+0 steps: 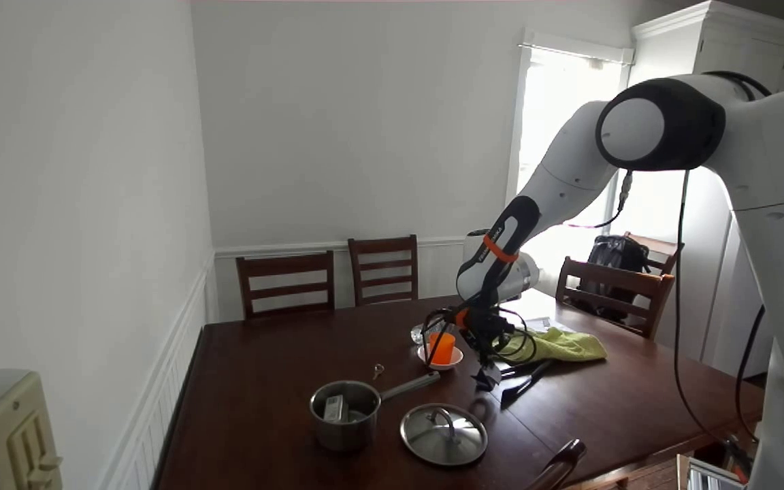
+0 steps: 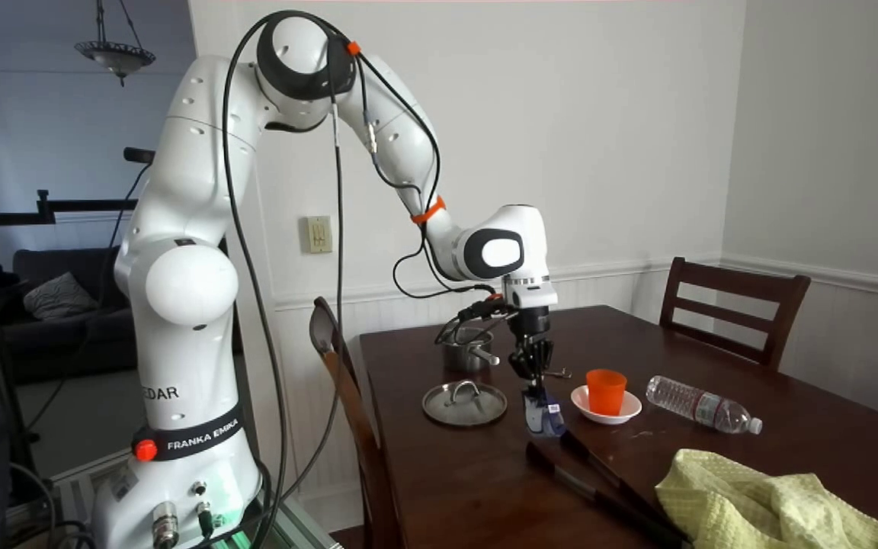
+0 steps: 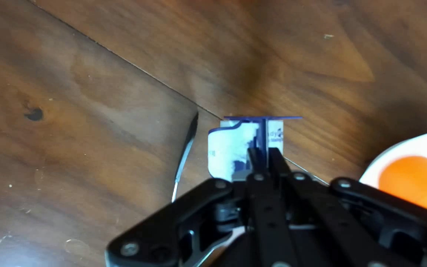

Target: Move the silver object from the pot to the table

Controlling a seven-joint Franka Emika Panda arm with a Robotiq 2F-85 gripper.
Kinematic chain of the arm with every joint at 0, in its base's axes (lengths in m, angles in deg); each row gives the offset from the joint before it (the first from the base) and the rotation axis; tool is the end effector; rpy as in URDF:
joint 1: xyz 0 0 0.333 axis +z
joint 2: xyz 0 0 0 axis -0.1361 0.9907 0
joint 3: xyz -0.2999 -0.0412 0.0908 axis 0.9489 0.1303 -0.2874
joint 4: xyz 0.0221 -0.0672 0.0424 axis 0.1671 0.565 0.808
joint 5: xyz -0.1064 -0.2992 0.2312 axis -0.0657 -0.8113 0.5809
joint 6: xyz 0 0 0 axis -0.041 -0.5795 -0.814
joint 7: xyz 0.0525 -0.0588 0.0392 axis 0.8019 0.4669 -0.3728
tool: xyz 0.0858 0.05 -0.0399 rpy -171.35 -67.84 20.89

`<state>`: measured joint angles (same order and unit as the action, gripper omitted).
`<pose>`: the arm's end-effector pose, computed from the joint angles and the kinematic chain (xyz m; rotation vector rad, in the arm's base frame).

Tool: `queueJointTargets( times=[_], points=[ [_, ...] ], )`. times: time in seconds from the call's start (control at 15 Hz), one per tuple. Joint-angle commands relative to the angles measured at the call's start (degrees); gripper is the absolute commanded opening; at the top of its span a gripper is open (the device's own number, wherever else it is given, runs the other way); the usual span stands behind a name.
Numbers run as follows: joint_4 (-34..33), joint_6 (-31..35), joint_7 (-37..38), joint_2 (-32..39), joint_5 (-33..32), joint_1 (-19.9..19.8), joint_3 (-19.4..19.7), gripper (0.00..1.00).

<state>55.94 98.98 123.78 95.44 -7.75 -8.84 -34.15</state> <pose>0.5079 -0.2321 0.2207 2.1575 -2.0938 0.1272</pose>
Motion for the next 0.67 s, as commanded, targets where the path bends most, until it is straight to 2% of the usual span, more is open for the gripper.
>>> queueJointTargets(
  times=[0.0,0.13,0.2,0.4,0.6],
  points=[
    [-3.0,-2.93,12.96,2.33,-11.16,4.61,5.41,0.02],
    [-4.37,-4.18,19.82,3.57,-17.82,6.44,7.68,0.02],
    [-4.97,-5.21,20.92,3.98,-19.08,6.01,7.28,0.02],
    [-5.99,-7.87,18.64,4.38,-16.36,2.7,3.26,0.02],
    [-6.98,-8.83,19.59,5.23,-17.2,2.58,2.7,0.02]
  ],
)
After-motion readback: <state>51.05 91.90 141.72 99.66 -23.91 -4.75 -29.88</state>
